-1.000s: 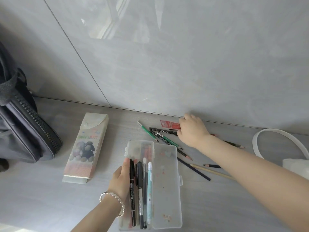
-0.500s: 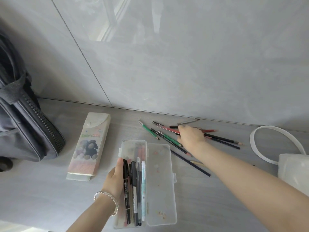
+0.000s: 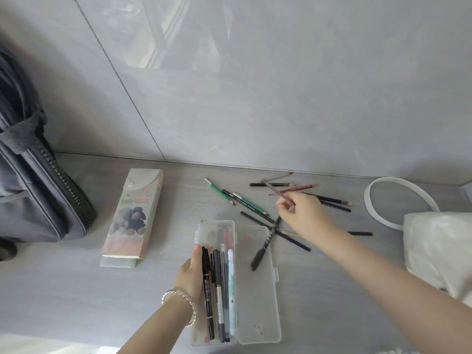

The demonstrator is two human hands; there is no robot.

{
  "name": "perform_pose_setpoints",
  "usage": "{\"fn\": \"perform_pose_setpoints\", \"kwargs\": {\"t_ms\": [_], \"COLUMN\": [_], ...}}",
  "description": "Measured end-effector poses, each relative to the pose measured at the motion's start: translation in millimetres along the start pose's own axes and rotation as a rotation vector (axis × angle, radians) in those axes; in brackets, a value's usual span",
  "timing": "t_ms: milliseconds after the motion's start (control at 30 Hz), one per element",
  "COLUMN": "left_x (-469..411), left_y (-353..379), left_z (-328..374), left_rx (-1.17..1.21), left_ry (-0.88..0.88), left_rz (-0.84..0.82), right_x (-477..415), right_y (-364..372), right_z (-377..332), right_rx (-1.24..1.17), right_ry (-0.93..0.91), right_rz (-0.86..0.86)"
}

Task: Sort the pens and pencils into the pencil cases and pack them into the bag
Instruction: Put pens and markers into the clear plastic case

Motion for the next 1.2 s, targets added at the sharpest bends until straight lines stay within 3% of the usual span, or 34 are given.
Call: {"fn": "perform_pose_setpoints", "kwargs": {"t_ms": [233,333,533,633,767,867,933,1033,1200], "left_x": [-4.9,-7.7,-6.1,-4.2,-5.7,-5.6,-2.9,6.1,16.3], "left_y": [-5.7,-12.1,-10.3,-9.3,-8.1,-0.3,6.2,15.4,22.0], "left_z": [-9.2,-10.8,-13.5,-12.0,-14.8,-14.6,-9.8,6.0,24.5], "left_rx": [-0.050,-0.049,-0.078,-0.097,-0.006,0.136,0.217,0.311,0.388], "left_ry": [0.027,0.031,-0.003,-0.013,-0.070,-0.098,-0.091,-0.047,0.008], "left_rz": [0.027,0.035,0.054,0.054,0.034,-0.015,-0.048,-0.095,-0.130], "right_x": [15.6,22.4,43.0,48.8,54.5,60.0,63.1,72.1,92.8], "right_y": [58.1,59.4,60.0,58.4,32.4,18.1,17.4,30.8,53.1], "right_z": [28.8,44.4,59.4,60.4,29.9,-4.9,-23.0,-40.8,-51.7], "right_rx": [0.197,0.156,0.125,0.144,-0.072,-0.296,-0.480,-0.564,-0.481], "right_ry": [0.082,0.168,-0.069,-0.160,-0.219,-0.146,-0.045,0.034,0.052], "right_rz": [-0.218,-0.154,-0.313,-0.297,-0.070,0.017,-0.007,-0.085,-0.107]}}
Point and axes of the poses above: each hand's wrist, its own x-axis away from the middle knuckle, its own y-axis out of the palm, z = x × y, the point moved 6 cm from there along -x, towards the middle knuckle, and after that the axes turned 6 degrees about -x, right-handed, at the moved point
